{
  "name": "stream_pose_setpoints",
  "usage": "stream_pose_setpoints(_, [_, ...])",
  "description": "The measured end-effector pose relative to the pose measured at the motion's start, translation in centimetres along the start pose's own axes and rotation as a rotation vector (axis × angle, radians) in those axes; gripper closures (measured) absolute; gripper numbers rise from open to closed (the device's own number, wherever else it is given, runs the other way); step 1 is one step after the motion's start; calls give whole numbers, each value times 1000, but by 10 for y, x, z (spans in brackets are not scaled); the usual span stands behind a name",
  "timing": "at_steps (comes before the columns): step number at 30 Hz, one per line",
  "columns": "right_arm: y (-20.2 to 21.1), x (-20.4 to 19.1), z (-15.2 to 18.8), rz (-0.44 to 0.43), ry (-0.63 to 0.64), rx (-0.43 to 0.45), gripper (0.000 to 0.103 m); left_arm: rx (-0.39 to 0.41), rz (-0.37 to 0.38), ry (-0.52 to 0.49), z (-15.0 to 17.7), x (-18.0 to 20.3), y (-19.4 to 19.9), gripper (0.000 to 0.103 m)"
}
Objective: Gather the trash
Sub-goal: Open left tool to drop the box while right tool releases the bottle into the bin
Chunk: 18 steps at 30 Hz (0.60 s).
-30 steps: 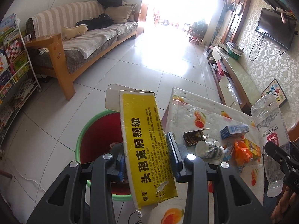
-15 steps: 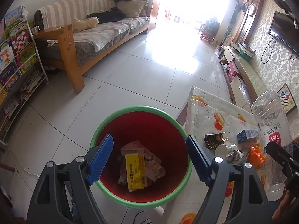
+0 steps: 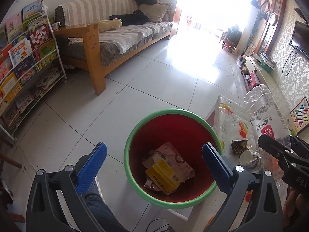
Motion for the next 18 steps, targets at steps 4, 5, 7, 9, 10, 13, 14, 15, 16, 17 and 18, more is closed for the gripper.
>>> stream_pose_setpoints(4, [-17,-24,-9,-27,41,-15,43,16,-9,36,-4,-16,4,8])
stream_pose_setpoints(5, [-22,-28,-11,-34,49,-22,43,21,-15,40,-5,-19,4,8])
stream_pose_setpoints(7, [-31,-36,-14,-43,63,-30,43,28,-22,48,-7,-25,6,8])
stream_pose_setpoints(9, [-39,-43,-16,-52,78,-41,43,29,-22,62,-7,-30,6,8])
stream_pose_setpoints(10, [-42,-46,-16,-58,82,-46,43,30,-24,68,-7,-33,6,8])
stream_pose_setpoints(13, [-49,-54,-16,-63,103,-57,43,31,-30,84,-5,-42,4,8])
stream_pose_setpoints(14, [-51,-56,-15,-63,108,-61,43,31,-30,93,-4,-46,3,8])
stream_pose_setpoints(15, [-54,-58,-14,-63,113,-68,43,30,-32,102,-4,-49,2,8])
stream_pose_setpoints(16, [-57,-59,-13,-63,116,-77,41,29,-32,109,-3,-52,2,8])
stream_pose_setpoints(17, [-60,-60,-11,-61,119,-90,38,28,-31,116,-3,-54,1,8])
stream_pose_setpoints(18, [-63,-61,-10,-61,119,-97,30,28,-32,123,-2,-56,1,8])
Point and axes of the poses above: each gripper's, at about its wrist camera, not at the fingertips, and y roughly against the way its jaws point, x to its right, z to its underside, the point moved 9 cm from there along -y, roughly the way its jaws point, and after that the axes turned 6 degrees about -x, right-handed, at the moved point
